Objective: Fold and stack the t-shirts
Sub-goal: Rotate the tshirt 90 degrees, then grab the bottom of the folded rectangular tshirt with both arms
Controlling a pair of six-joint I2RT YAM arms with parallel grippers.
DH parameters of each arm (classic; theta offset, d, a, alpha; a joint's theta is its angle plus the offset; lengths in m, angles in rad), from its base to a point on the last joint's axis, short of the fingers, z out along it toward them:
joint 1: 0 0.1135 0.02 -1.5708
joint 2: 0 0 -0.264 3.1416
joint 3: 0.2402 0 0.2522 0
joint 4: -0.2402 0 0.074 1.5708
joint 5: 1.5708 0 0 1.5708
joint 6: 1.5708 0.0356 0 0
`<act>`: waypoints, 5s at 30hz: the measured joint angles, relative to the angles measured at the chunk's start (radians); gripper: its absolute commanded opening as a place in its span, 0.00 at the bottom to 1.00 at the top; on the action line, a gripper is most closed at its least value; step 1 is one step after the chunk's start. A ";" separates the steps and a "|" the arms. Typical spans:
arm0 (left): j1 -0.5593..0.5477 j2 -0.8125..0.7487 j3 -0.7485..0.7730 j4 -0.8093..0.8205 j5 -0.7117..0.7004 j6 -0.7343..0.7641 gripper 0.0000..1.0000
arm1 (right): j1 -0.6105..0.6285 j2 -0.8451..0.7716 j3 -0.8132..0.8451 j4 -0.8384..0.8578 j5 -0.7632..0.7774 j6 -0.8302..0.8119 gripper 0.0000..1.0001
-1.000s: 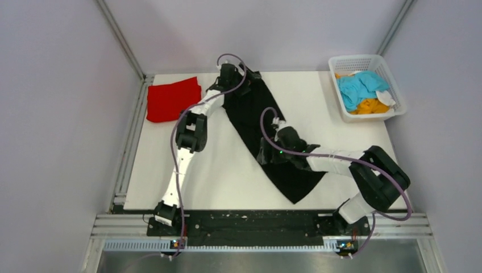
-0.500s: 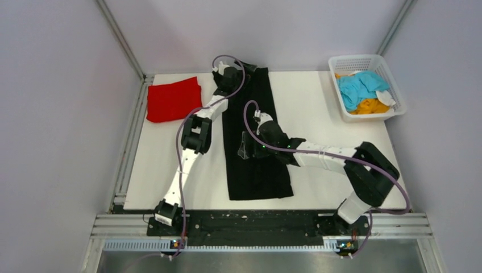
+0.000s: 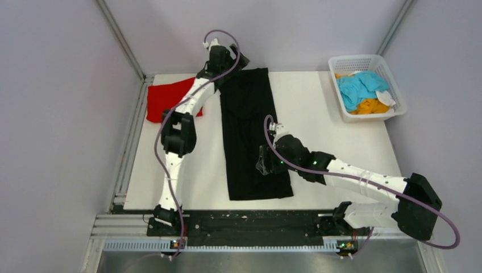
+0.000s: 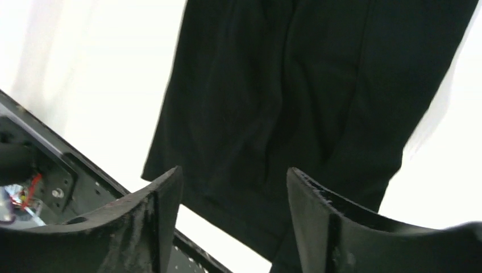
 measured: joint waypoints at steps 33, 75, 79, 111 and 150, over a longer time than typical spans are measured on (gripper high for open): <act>-0.311 -1.373 -1.726 -0.009 -0.013 0.009 0.99 | 0.103 0.218 -0.032 -0.294 0.133 0.008 0.07; -0.439 -1.481 -1.801 -0.096 0.070 0.011 0.99 | 0.177 0.112 -0.136 0.048 -0.033 0.148 0.27; -0.441 -1.536 -1.801 -0.162 0.054 0.008 0.99 | 0.199 0.181 -0.134 0.052 -0.009 0.159 0.51; -0.545 -1.460 -1.916 -0.158 0.089 -0.145 0.26 | 0.259 -0.205 -0.307 -0.271 0.242 0.340 0.33; -0.619 -1.608 -2.013 -0.158 0.146 -0.171 0.00 | 0.249 -0.319 -0.412 -0.355 0.012 0.599 0.00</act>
